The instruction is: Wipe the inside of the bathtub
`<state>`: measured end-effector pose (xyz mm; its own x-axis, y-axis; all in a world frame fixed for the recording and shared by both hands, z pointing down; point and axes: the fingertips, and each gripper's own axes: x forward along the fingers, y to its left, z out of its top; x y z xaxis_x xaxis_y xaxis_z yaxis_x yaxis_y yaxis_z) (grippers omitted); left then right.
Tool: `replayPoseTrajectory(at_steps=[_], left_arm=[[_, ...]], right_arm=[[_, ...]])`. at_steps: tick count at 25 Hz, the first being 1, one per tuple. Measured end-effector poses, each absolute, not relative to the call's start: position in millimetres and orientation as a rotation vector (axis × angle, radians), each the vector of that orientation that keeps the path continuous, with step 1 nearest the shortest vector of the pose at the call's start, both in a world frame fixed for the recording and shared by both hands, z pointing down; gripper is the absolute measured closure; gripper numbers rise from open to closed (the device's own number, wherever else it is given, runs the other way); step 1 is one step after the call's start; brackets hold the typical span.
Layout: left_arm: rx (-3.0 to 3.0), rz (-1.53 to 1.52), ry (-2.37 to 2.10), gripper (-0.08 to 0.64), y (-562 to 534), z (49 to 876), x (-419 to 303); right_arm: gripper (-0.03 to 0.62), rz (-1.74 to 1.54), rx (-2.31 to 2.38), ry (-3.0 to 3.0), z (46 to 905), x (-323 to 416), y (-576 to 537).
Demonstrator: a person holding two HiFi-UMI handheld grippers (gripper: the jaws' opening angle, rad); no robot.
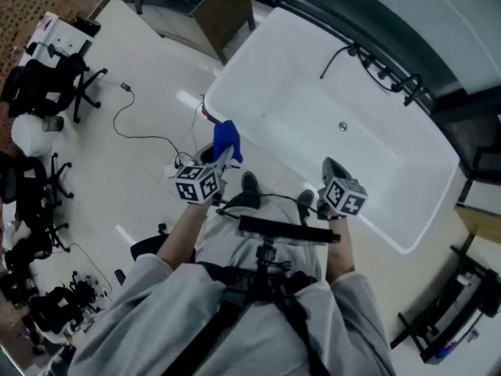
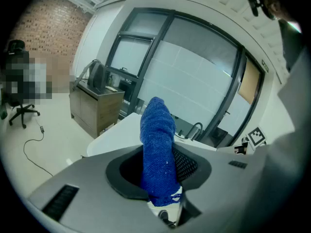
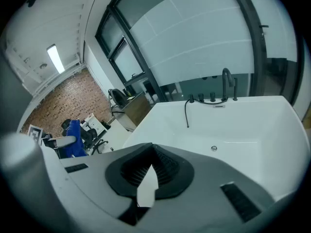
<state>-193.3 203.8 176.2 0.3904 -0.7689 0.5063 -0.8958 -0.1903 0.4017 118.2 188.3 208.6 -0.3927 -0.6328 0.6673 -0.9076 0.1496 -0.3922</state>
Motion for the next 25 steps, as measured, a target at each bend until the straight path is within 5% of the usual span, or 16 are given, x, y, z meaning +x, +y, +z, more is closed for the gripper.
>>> replayPoseTrajectory(at_steps=[25], left_arm=[[2.201,0.527,-1.228,0.430,159.0,188.6,-264.7]], right_arm=[[0.583,1.057,1.365,-2.155,204.2,-9.7,172.3]])
